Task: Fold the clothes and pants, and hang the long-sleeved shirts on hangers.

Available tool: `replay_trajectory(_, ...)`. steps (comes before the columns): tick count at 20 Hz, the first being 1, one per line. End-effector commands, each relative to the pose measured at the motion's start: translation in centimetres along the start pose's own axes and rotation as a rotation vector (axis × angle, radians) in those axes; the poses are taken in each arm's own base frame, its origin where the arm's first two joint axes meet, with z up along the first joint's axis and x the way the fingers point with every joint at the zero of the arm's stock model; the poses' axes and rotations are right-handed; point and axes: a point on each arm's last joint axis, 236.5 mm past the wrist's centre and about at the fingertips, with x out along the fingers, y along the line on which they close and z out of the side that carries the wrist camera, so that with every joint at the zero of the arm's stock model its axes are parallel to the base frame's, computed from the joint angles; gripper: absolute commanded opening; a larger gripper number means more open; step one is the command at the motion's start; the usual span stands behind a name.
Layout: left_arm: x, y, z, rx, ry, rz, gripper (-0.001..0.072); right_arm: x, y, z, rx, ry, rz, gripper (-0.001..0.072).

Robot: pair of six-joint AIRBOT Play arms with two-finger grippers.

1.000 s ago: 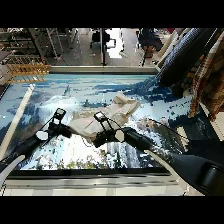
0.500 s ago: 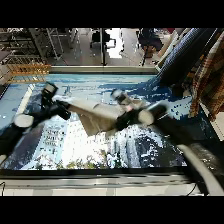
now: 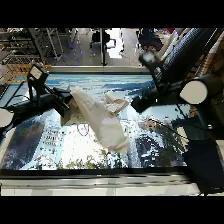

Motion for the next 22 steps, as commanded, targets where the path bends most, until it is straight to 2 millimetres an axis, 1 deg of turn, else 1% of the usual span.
replay_trajectory(1, 1.5, -0.8, -3.6, -0.047, 0.118, -0.060, 0.0013, 5.0, 1.4, -9.1, 0.158, 0.230, 0.161, 0.0564)
replay_trajectory(3, 2.1, -1.0, -4.6, -0.058, 0.142, -0.077, 0.0014, 8.6, 5.4, -12.6, 0.266, 0.267, 0.326, 0.0572)
replay_trajectory(4, 2.3, -1.0, -4.8, -0.061, 0.146, -0.079, 0.0013, 10.3, 6.7, -14.1, 0.269, 0.268, 0.359, 0.0572)
replay_trajectory(5, 2.3, -1.0, -4.8, -0.061, 0.147, -0.079, 0.0013, 12.2, 7.7, -15.7, 0.197, 0.257, 0.358, 0.0569)
replay_trajectory(6, 2.3, -1.0, -4.8, -0.061, 0.147, -0.079, 0.0013, 13.7, 8.8, -16.7, 0.094, 0.236, 0.353, 0.0569)
replay_trajectory(7, 2.3, -1.0, -4.8, -0.061, 0.147, -0.078, 0.0013, 14.6, 10.2, -17.1, 0.050, 0.216, 0.350, 0.0567)
replay_trajectory(8, 2.3, -0.9, -4.9, -0.055, 0.151, -0.076, 0.0014, 15.3, 11.3, -17.1, 0.073, 0.209, 0.345, 0.0556)
replay_trajectory(9, 2.3, -0.8, -5.1, -0.047, 0.158, -0.073, 0.0014, 15.9, 12.2, -17.5, 0.129, 0.241, 0.361, 0.0496)
replay_trajectory(12, 2.2, -0.6, -5.5, -0.029, 0.175, -0.066, 0.0013, 17.5, 15.5, -19.3, 0.298, 0.360, 0.501, 0.0495)
replay_trajectory(13, 2.1, -0.6, -5.5, -0.029, 0.175, -0.066, 0.0014, 17.9, 16.9, -19.9, 0.328, 0.394, 0.565, 0.0494)
replay_trajectory(14, 2.1, -0.6, -5.5, -0.029, 0.175, -0.066, 0.0014, 18.3, 17.7, -19.9, 0.341, 0.397, 0.616, 0.0475)
replay_trajectory(15, 2.1, -0.6, -5.5, -0.029, 0.175, -0.066, 0.0014, 19.0, 18.2, -19.5, 0.355, 0.378, 0.646, 0.0410)
replay_trajectory(16, 2.1, -0.6, -5.5, -0.029, 0.175, -0.066, 0.0014, 19.6, 18.2, -19.1, 0.364, 0.364, 0.647, 0.0394)
replay_trajectory(17, 2.1, -0.6, -5.5, -0.029, 0.175, -0.066, 0.0014, 20.2, 18.0, -18.7, 0.364, 0.356, 0.640, 0.0394)
replay_trajectory(18, 2.1, -0.6, -5.5, -0.029, 0.175, -0.066, 0.0014, 20.6, 17.9, -18.2, 0.362, 0.350, 0.639, 0.0365)
replay_trajectory(19, 2.1, -0.6, -5.5, -0.029, 0.175, -0.066, 0.0014, 20.9, 17.8, -17.5, 0.349, 0.337, 0.639, 0.0241)
replay_trajectory(20, 2.1, -0.6, -5.5, -0.028, 0.175, -0.066, 0.0014, 21.0, 17.7, -17.0, 0.337, 0.327, 0.638, 0.0027)
replay_trajectory(21, 2.1, -0.6, -5.5, -0.027, 0.176, -0.065, 0.0014, 20.6, 17.2, -16.6, 0.298, 0.325, 0.629, 0.0014)
replay_trajectory(22, 1.9, -0.3, -5.6, -0.029, 0.182, -0.055, 0.0013, 19.5, 16.4, -16.4, 0.256, 0.342, 0.606, 0.0013)
